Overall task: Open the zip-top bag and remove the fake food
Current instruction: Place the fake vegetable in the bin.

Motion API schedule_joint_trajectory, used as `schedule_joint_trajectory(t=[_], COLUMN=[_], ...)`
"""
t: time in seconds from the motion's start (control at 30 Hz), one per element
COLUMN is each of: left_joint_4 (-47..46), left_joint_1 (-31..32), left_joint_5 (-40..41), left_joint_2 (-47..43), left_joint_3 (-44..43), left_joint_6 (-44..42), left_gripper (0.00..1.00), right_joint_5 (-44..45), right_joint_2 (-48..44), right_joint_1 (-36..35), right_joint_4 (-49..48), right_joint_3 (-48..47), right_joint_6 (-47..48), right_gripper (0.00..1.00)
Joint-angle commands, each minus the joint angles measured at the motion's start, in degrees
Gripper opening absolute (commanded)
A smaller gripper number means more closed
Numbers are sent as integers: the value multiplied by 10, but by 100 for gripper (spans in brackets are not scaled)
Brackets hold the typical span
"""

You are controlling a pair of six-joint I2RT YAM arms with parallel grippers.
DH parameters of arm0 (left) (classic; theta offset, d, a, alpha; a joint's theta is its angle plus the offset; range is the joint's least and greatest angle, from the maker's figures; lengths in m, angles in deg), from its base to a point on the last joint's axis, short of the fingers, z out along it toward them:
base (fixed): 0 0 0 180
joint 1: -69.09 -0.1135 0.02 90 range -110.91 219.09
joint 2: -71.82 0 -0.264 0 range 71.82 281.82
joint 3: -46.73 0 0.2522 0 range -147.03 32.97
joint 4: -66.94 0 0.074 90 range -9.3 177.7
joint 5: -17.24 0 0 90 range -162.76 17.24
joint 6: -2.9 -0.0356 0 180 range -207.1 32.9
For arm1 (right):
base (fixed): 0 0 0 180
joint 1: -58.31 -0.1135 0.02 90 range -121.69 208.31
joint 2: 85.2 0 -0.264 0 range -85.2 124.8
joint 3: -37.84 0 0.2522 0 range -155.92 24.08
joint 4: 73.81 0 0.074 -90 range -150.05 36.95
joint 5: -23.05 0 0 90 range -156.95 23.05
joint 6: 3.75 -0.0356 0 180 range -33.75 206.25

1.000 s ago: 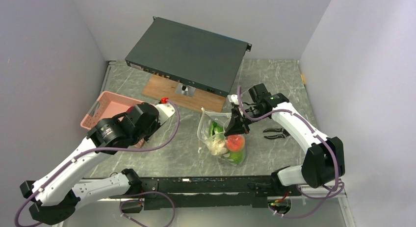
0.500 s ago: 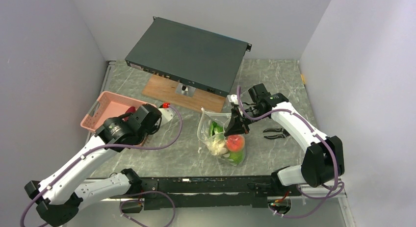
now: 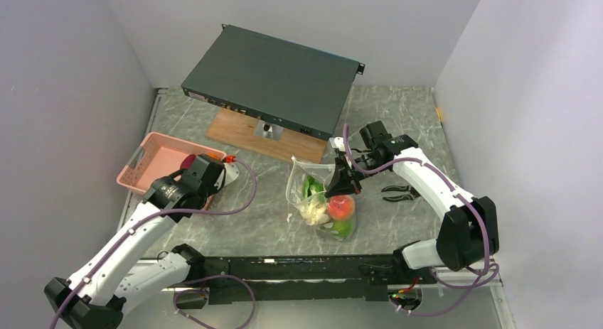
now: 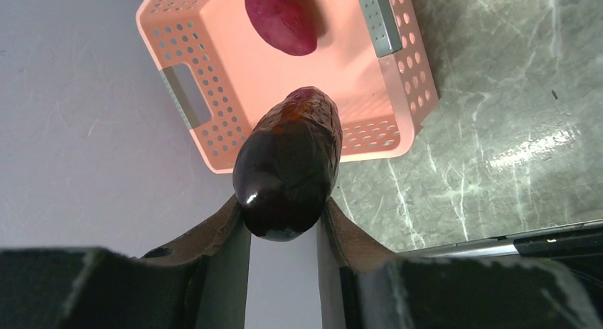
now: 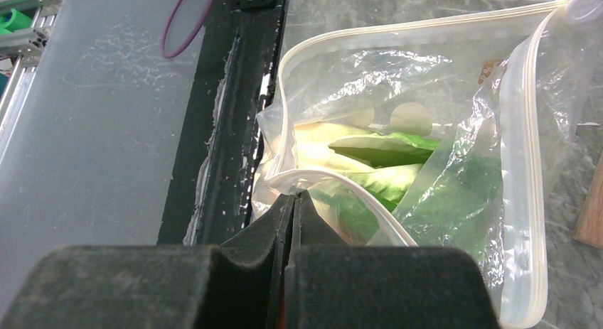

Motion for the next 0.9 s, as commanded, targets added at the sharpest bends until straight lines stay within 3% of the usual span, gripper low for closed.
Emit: schedule_joint_trajectory(t=[0.0, 0.27, 0.67, 0.87], left_joint_4=[-62, -107, -180, -197], left_joint_1=[-20, -45, -81, -89], left_joint_5=[3, 20, 16, 18], left_joint_2=[-16, -16, -30, -35], left_joint_3=[25, 68, 125, 140], left_joint_6=[-43, -76, -108, -113], left_gripper=[0, 1, 27, 35], right_joint_5=[-6, -6, -5, -4], right_joint_2=[2, 2, 0, -2], right_joint_1=[3, 2, 2, 3], right_joint_4=[-12, -12, -12, -12], right_joint_3=[-2, -1, -1, -1], right_joint_6=[14, 14, 14, 13], right_gripper=[0, 0, 0, 0])
